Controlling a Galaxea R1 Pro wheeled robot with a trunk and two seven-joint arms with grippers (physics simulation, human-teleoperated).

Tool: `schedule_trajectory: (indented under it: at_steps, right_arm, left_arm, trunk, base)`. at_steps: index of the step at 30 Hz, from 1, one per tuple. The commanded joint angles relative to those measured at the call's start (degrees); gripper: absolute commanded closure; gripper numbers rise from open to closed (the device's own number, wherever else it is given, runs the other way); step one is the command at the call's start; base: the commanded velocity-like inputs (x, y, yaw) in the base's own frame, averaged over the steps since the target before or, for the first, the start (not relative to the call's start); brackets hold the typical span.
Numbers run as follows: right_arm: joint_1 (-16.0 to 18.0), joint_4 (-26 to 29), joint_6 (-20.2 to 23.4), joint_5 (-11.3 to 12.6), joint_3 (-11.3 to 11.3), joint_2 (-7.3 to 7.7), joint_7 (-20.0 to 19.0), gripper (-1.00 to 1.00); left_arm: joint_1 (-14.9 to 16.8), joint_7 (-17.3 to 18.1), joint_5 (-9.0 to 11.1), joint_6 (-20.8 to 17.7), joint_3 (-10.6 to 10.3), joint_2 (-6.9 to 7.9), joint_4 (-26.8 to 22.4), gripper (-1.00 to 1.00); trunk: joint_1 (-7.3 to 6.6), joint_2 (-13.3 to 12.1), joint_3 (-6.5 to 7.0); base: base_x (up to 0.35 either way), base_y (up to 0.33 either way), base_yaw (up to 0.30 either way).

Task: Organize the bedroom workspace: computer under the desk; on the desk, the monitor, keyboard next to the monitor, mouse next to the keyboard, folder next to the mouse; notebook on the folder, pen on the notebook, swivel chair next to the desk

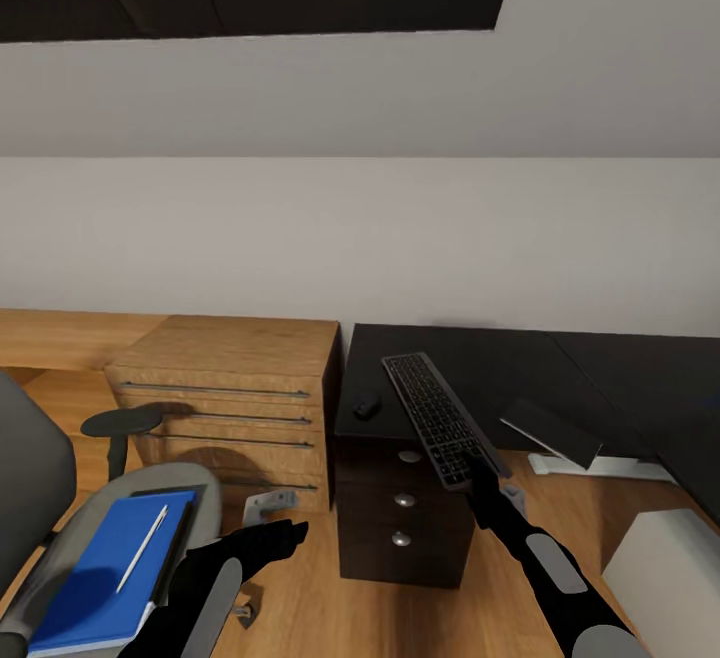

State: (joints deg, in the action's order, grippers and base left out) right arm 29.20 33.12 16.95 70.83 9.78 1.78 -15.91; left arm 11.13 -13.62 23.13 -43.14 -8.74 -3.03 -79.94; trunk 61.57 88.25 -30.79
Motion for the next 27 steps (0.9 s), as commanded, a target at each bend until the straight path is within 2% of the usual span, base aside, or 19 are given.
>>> schedule_trajectory:
  at_steps: [1, 10, 11, 18, 23, 27]
  right_arm:
    - [0.05, -0.01, 0.45, 0.36, 0.23, -0.02, -0.09, -1.0]
    - [0.05, 0.1, 0.47, 0.15, 0.17, -0.01, -0.12, -1.0]
    - [0.03, 0.16, 0.48, 0.1, 0.16, 0.02, -0.14, 1.0]
    - [-0.01, 0.27, 0.39, 0.01, 0.15, 0.04, -0.27, 1.0]
    - [0.02, 0.34, 0.37, 0.01, 0.1, 0.01, -0.72, 1.0]
    - [0.0, 0.6, 0.37, -0.01, 0.12, -0.02, -3.63, 1.0]
  left_arm:
    - [0.04, -0.53, 0.6, -0.17, -0.04, -0.01, 0.0, -1.0]
    - [0.04, -0.53, 0.6, -0.19, -0.13, -0.12, 1.15, -1.0]
    - [0.04, -0.53, 0.6, -0.19, -0.13, -0.13, 1.16, -1.0]
    - [0.04, -0.53, 0.53, -0.26, -0.14, -0.13, 1.19, -1.0]
    - [0.04, -0.53, 0.47, -0.18, -0.21, -0.16, 1.19, -1.0]
    - [0.04, -0.73, 0.39, -0.03, -0.24, -0.2, 1.17, -1.0]
  trunk:
    - [0.01, 0.03, -0.06]
    - [0.01, 0.03, -0.06]
    - [0.01, 0.03, -0.06]
    - [0.01, 0.03, -0.06]
    - [-1.09, -1.98, 0.84]
    - [-1.97, -3.58, 1.56]
  base:
    - [0.099, 0.055, 0.0]
    - [0.023, 0.013, 0.0]
    - [0.001, 0.001, 0.0]
    - [0.0, 0.0, 0.0]
    - [0.0, 0.0, 0.0]
    - [0.0, 0.0, 0.0]
